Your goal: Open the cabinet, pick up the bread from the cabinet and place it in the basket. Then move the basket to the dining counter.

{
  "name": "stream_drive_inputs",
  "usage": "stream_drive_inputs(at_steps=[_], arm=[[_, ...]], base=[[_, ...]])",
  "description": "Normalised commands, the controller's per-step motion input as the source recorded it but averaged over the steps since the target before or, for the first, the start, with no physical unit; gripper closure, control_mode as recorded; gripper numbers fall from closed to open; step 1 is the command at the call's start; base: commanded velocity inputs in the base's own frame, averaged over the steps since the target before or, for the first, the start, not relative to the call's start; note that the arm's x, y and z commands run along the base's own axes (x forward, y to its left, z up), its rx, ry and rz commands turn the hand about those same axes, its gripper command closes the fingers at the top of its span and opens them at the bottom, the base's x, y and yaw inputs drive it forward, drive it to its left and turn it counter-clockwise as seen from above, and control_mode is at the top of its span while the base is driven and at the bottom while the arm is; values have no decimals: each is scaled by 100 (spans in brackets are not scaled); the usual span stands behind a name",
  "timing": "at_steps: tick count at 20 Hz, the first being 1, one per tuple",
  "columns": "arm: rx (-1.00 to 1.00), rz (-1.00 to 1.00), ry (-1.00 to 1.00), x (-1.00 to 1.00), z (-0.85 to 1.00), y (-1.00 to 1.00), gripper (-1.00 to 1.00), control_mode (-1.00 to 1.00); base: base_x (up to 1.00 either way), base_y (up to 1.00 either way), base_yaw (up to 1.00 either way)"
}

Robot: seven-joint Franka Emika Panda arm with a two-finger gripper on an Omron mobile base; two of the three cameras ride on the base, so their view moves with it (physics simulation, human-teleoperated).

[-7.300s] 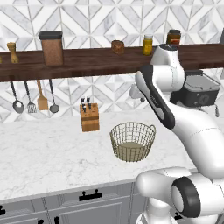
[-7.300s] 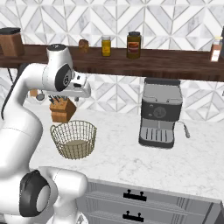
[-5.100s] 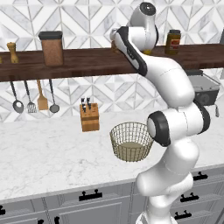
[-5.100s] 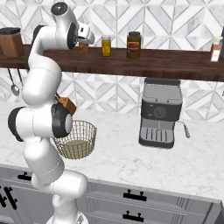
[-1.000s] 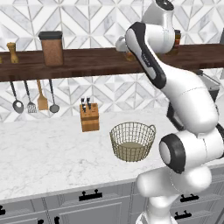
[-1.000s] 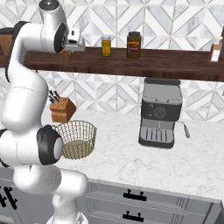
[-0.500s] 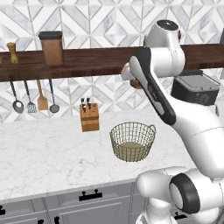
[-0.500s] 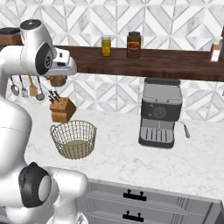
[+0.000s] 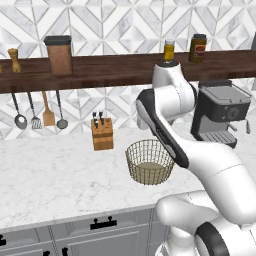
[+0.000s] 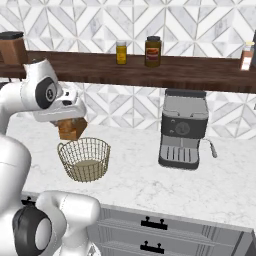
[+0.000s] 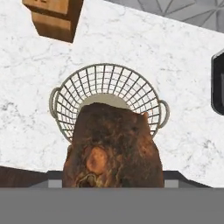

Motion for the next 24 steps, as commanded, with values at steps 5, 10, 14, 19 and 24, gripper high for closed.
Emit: stream_drive_inputs(at_steps=[5,10,14,19,24], arm=[[3,0,18,36,-91,-10,100,-100],[0,0,20,35,-81,-4,100,-100],[1,0,10,34,-66,0,100,-100],[6,0,13,43,-56,0,100,-100],[6,0,1,39,-65,-2,100,-100]], base=[[0,0,0],[0,0,0],[0,0,0],[0,0,0],[0,0,0]])
